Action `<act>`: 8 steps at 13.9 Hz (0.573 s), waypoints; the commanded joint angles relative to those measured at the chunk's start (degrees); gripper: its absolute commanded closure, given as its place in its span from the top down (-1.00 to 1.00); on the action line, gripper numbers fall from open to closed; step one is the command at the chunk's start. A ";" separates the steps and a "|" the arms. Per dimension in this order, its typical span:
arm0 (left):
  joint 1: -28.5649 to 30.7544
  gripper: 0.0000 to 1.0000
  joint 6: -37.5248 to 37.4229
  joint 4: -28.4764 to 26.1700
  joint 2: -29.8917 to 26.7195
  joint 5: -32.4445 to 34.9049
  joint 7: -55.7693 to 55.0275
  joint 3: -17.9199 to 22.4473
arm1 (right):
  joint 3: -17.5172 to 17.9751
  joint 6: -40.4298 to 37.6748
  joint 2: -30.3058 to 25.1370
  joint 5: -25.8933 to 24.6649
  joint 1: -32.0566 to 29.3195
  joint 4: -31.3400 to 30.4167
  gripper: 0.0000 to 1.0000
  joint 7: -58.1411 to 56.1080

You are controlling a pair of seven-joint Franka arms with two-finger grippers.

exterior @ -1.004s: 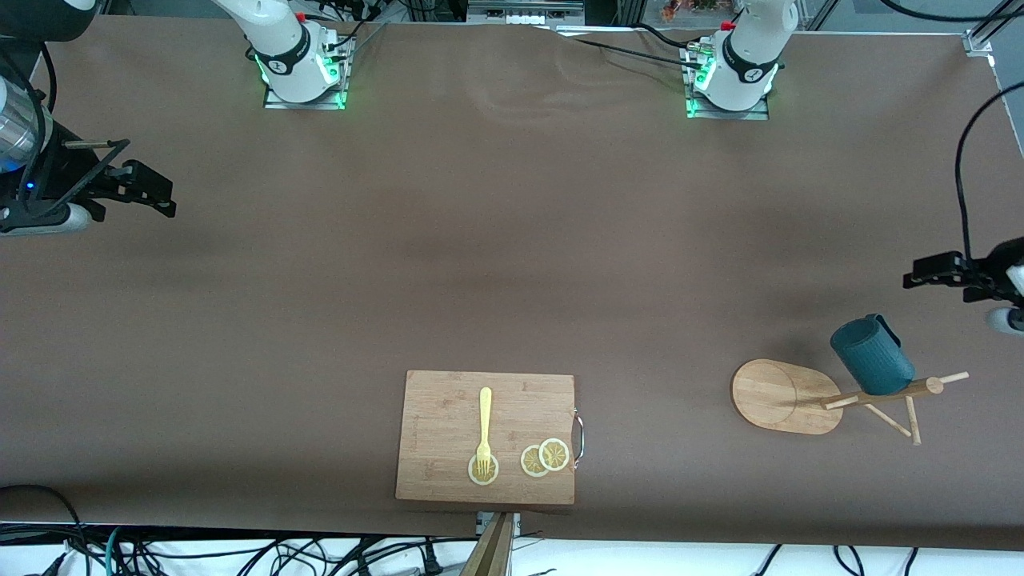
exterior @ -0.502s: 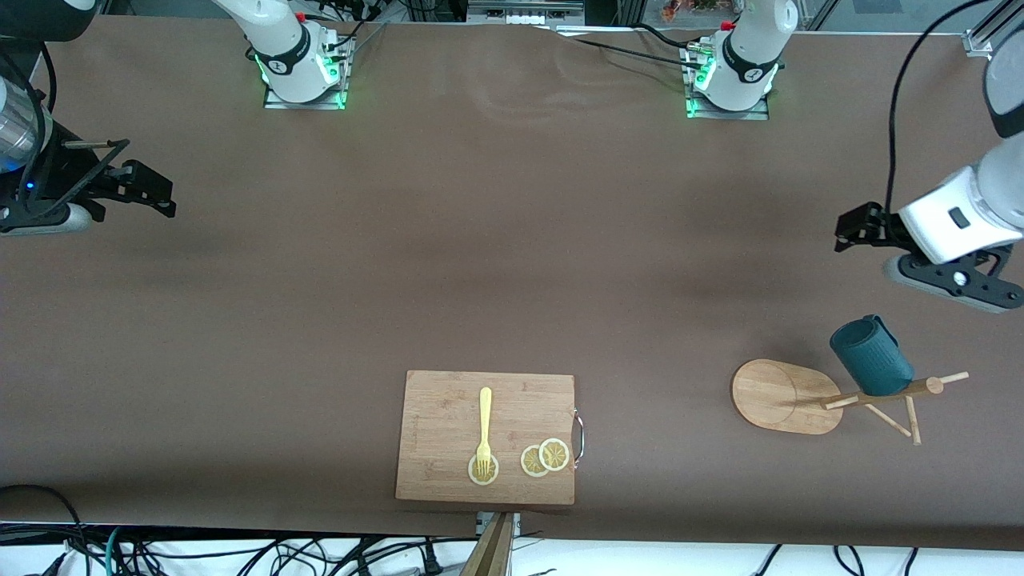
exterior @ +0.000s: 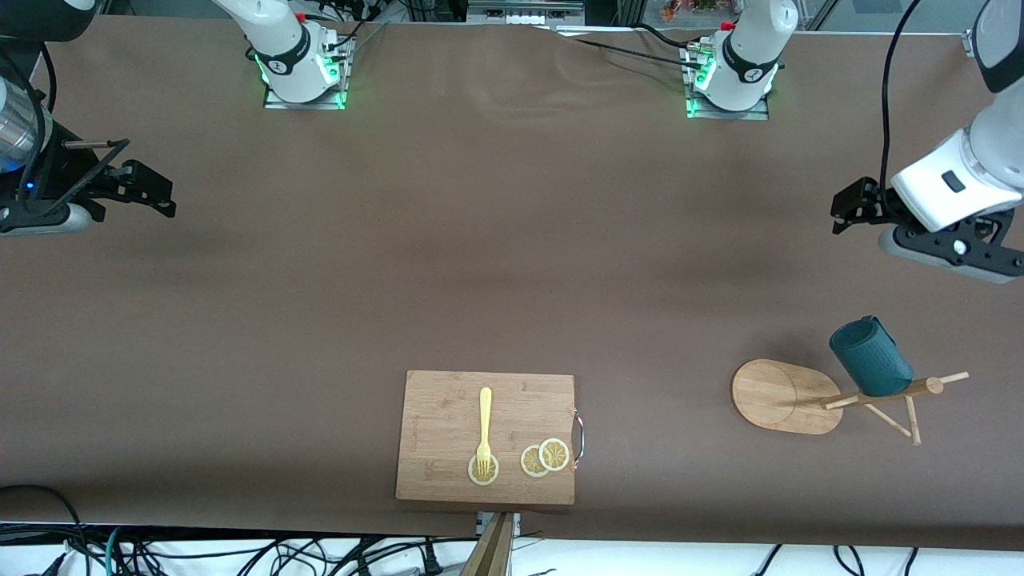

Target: Pass cup and hang on rack

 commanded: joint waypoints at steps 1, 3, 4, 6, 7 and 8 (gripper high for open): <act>-3.71 1.00 5.33 -11.63 -8.88 0.86 -4.58 2.62 | 0.17 -0.01 -0.41 -0.03 -0.29 0.22 1.00 -0.11; -3.71 1.00 6.94 -14.12 -10.40 -0.71 -5.30 2.70 | 0.17 -0.01 -0.41 -0.03 -0.29 0.22 1.00 -0.20; -3.45 1.00 6.94 -14.13 -10.31 -1.94 -5.13 2.70 | 0.17 -0.01 -0.41 -0.03 -0.29 0.22 1.00 -0.11; -3.10 1.00 6.94 -13.95 -10.14 -2.57 -5.04 2.70 | 0.17 -0.01 -0.41 -0.03 -0.29 0.22 1.00 -0.11; -3.09 1.00 6.94 -13.78 -9.96 -2.49 -4.95 2.70 | 0.26 -0.10 -0.41 -0.03 -0.20 0.22 1.00 -0.11; -2.83 1.00 6.94 -13.77 -9.96 -2.57 -4.86 2.62 | 0.26 -0.10 -0.41 -0.03 -0.20 0.22 1.00 -0.03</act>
